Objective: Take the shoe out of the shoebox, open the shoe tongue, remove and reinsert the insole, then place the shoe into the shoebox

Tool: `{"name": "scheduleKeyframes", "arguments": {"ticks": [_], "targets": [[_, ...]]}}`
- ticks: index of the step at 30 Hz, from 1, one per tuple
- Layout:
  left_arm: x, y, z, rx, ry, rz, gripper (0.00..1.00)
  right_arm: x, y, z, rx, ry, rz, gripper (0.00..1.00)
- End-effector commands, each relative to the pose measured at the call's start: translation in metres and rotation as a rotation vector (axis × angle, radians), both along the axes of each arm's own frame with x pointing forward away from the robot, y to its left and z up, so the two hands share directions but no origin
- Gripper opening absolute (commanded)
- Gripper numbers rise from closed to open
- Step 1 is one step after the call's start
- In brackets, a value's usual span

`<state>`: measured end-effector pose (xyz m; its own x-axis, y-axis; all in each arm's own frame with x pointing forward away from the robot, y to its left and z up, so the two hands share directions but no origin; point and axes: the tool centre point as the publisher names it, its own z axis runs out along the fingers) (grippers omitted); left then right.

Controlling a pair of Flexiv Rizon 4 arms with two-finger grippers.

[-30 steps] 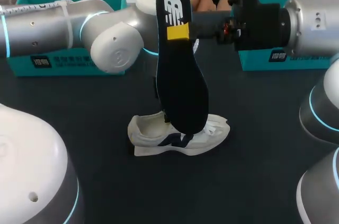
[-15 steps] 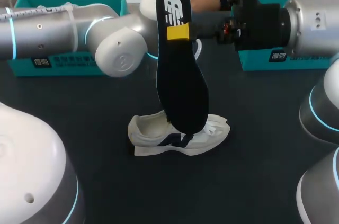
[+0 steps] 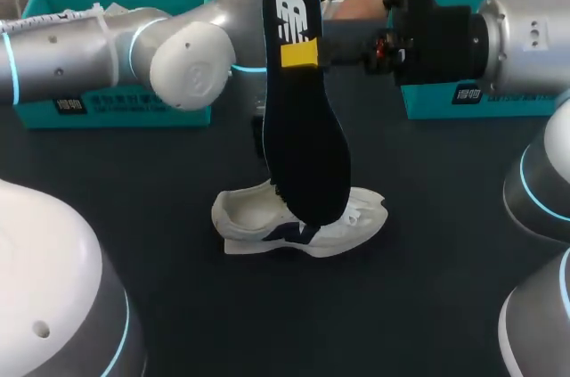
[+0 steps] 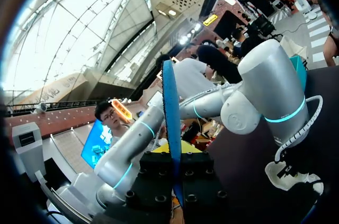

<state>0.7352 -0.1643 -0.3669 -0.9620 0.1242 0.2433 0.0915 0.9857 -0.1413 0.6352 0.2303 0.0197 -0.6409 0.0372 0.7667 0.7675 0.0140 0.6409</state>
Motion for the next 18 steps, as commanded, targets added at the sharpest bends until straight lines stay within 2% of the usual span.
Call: {"name": "scheduleKeyframes", "arguments": {"ticks": [1, 7, 9, 18], "targets": [[0.011, 0.009, 0.019, 0.012, 0.301, -0.442, 0.00, 0.000, 0.005, 0.000, -0.002, 0.001, -0.004, 0.00], [0.011, 0.022, 0.040, 0.058, 0.423, -0.884, 0.00, 0.000, 0.005, 0.000, -0.002, 0.001, -0.004, 0.00], [0.012, 0.025, 0.050, 0.064, 0.408, -0.938, 0.00, 0.000, 0.005, 0.000, -0.002, 0.001, -0.004, 0.00], [0.012, 0.025, 0.050, 0.064, 0.408, -0.938, 0.00, 0.000, 0.005, 0.000, -0.002, 0.001, -0.004, 0.00]]}}
